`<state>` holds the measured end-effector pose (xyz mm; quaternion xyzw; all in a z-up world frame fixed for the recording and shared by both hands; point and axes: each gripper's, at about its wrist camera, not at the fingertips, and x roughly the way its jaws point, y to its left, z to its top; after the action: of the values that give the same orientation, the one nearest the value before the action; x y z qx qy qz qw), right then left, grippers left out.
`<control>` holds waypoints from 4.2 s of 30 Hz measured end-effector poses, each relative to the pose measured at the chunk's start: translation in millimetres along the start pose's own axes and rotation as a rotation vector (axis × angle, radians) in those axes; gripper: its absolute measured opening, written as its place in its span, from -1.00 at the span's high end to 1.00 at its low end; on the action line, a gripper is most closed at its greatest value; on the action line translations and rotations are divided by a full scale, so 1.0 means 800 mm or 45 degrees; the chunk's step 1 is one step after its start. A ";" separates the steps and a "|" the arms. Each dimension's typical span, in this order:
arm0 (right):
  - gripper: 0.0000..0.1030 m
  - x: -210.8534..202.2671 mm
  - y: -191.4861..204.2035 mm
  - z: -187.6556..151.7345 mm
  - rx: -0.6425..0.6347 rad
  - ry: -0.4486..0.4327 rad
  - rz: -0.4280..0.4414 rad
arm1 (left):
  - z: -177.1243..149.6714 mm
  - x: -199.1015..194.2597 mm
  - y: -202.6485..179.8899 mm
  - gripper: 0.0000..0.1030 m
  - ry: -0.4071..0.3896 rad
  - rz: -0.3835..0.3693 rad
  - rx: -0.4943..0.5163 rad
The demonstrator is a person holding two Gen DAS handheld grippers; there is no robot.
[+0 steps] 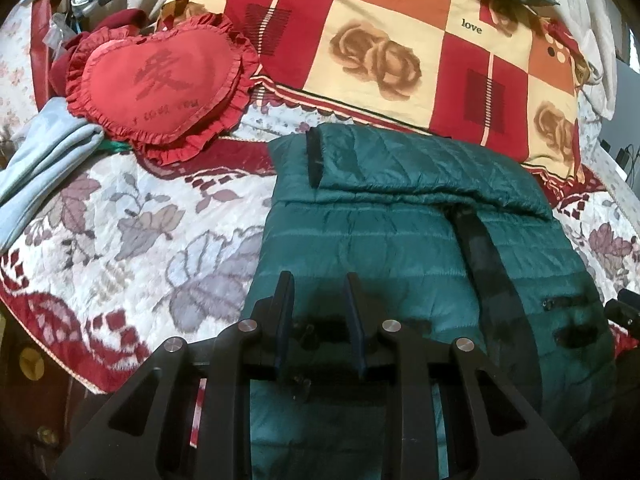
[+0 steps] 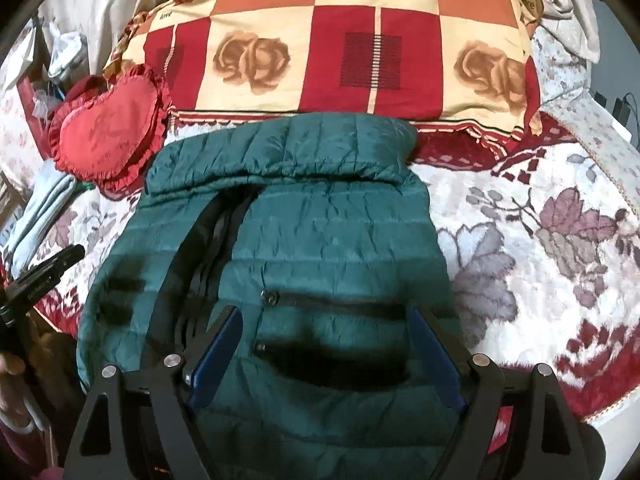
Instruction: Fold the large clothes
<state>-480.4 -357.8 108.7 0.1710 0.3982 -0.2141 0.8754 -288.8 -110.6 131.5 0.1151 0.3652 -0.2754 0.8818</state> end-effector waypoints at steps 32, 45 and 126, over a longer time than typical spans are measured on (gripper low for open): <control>-0.69 -0.025 0.006 -0.054 -0.046 0.098 -0.028 | -0.062 -0.021 0.027 0.53 0.116 0.001 -0.008; -0.71 -0.026 -0.030 -0.078 0.061 0.166 -0.041 | -0.097 -0.011 0.056 0.53 0.237 -0.015 -0.103; 0.07 0.007 -0.063 -0.090 0.064 0.367 0.247 | -0.133 0.041 0.093 -0.13 0.553 -0.260 -0.161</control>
<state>-547.5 -367.9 52.9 0.2595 0.4958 -0.1116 0.8212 -289.4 -19.6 33.4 0.0785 0.5723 -0.3086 0.7557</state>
